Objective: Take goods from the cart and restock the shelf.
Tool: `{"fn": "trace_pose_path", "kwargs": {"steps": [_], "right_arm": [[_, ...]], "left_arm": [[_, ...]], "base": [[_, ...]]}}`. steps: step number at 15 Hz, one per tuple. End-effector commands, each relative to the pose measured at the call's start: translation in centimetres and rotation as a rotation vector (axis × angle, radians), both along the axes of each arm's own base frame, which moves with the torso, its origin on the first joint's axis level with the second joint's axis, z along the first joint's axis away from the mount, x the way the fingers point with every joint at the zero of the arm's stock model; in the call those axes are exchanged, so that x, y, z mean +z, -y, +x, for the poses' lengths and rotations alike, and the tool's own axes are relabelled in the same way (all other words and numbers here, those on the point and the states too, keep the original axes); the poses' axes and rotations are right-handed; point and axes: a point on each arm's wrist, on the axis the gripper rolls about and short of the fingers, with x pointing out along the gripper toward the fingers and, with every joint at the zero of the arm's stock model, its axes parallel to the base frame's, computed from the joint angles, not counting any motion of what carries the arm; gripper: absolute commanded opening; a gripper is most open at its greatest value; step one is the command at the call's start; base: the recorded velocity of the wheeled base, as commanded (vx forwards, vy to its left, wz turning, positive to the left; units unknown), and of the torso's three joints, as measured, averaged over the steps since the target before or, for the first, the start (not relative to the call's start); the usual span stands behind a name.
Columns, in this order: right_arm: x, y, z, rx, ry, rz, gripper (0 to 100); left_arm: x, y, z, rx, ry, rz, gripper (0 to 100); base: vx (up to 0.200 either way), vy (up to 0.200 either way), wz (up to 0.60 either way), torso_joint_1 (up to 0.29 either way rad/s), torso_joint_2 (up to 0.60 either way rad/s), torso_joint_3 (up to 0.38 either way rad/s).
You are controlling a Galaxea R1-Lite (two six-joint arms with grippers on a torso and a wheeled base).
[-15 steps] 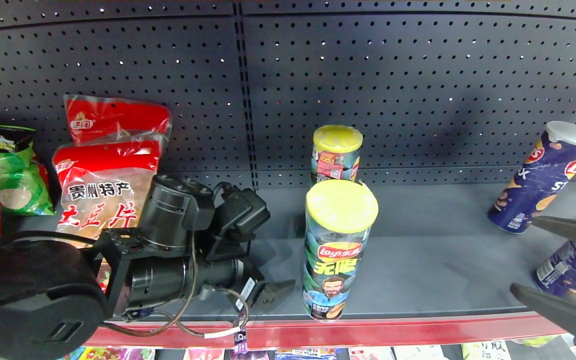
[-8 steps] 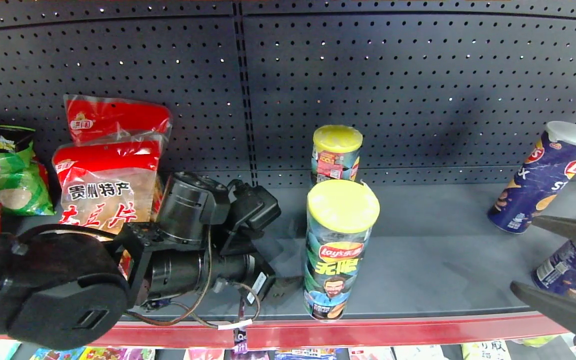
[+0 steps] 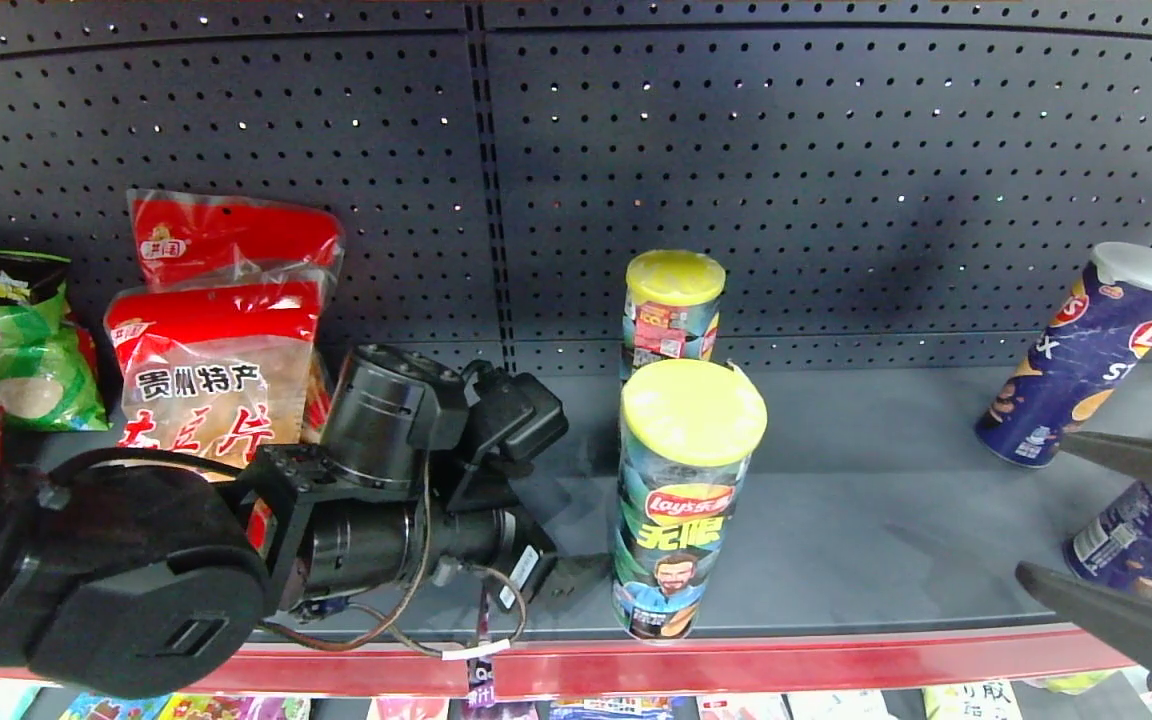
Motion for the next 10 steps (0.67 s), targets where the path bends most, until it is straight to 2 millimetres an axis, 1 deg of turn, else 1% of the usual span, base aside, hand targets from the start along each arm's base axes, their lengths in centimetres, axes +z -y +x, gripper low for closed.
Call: {"fn": "trace_pose_path", "kwargs": {"steps": [1, 10], "right_arm": [[-0.04, -0.04, 0.07, 0.001, -0.003, -0.002, 100], [0.00, -0.04, 0.07, 0.001, -0.001, -0.001, 100]], "left_arm": [[0.08, 0.12, 0.16, 0.001, 0.004, -0.003, 100], [-0.02, 0.50, 0.09, -0.010, 0.001, -0.001, 100]], "base": [[0.000, 0.000, 0.00, 0.000, 0.00, 0.000], [0.000, 0.000, 0.00, 0.000, 0.00, 0.000]]}}
